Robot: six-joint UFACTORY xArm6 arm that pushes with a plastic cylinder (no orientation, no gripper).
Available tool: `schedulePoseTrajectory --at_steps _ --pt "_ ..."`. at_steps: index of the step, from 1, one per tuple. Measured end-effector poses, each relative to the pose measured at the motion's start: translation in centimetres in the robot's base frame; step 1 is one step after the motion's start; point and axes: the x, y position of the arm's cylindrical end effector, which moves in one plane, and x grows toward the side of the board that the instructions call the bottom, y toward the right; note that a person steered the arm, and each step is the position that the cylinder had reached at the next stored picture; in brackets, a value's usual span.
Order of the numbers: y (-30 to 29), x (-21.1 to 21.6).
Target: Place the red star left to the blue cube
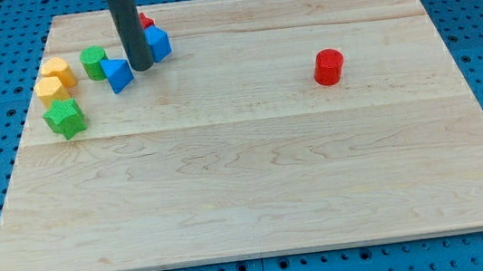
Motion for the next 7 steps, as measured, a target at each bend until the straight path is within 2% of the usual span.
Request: schedulePoseTrajectory --at_steps 2,3,4,5,6,7 --pt "0.1 -6.2" --pt "8.1 -6.3" --pt "12.9 -6.8" --pt "6.5 -2.7" --pt "-1.7 -3.3" --pt "-5.4 -9.4"
